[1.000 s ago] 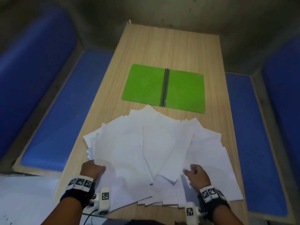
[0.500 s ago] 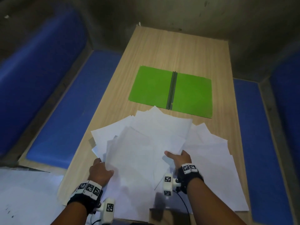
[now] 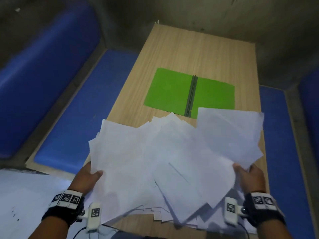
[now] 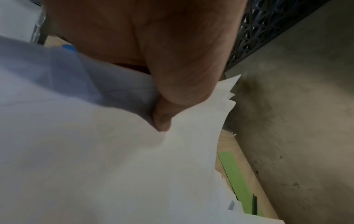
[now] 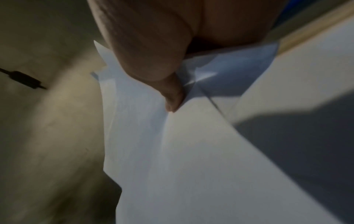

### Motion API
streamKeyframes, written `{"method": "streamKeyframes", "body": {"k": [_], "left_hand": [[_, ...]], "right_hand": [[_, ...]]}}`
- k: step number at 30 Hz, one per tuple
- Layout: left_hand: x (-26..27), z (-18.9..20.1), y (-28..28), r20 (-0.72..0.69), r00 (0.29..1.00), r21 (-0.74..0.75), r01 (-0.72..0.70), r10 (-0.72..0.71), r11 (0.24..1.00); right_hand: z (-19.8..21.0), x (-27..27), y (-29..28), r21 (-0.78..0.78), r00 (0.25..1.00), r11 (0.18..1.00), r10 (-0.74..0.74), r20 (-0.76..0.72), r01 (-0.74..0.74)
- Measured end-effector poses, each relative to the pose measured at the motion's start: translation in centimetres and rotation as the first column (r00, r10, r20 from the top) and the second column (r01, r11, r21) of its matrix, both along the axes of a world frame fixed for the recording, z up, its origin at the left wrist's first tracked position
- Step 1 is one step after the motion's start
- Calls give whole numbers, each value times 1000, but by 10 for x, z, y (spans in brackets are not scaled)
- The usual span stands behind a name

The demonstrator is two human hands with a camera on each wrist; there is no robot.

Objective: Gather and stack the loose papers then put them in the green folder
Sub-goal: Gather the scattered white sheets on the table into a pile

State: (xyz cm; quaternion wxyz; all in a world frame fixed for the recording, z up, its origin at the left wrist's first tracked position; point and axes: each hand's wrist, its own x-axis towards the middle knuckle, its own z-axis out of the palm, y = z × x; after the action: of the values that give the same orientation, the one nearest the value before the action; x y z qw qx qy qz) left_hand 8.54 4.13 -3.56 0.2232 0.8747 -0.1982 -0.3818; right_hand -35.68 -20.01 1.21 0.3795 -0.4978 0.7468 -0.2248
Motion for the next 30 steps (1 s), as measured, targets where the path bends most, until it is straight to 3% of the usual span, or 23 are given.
{"method": "streamKeyframes", "body": {"k": [4,13,17,20,23,26,28,30], "left_hand": [[-10,-12,-9,-89,996,-15,20,-21,1000],[-28,-44,5,-297,935,-28,-212,194,977],[-33,-45,9,-368,903,-44,-256,222,966],[-45,-40,1,-456,862,-91,-294,223,952],[-66,-37,-11,-575,792,-107,-321,205,941],[-84,-27,-23,-645,733,-70,-340,218,938],[-93,-25,-29,-625,761,-81,-289,177,954],[-96,-32,-33,-498,853,-86,-229,157,970]], "right_hand": [[12,-20,-9,-5,998,1000,29,-52,-30],[17,-65,7,154,947,960,-188,-259,233],[12,-74,20,190,938,935,-253,-237,301],[-3,-64,36,229,953,926,-278,-120,299],[-13,-35,59,213,949,924,-307,-77,316],[-19,-1,81,249,968,936,-234,-84,248],[-23,14,94,268,983,946,-176,-56,184],[-24,21,102,282,986,945,-166,-26,167]]}}
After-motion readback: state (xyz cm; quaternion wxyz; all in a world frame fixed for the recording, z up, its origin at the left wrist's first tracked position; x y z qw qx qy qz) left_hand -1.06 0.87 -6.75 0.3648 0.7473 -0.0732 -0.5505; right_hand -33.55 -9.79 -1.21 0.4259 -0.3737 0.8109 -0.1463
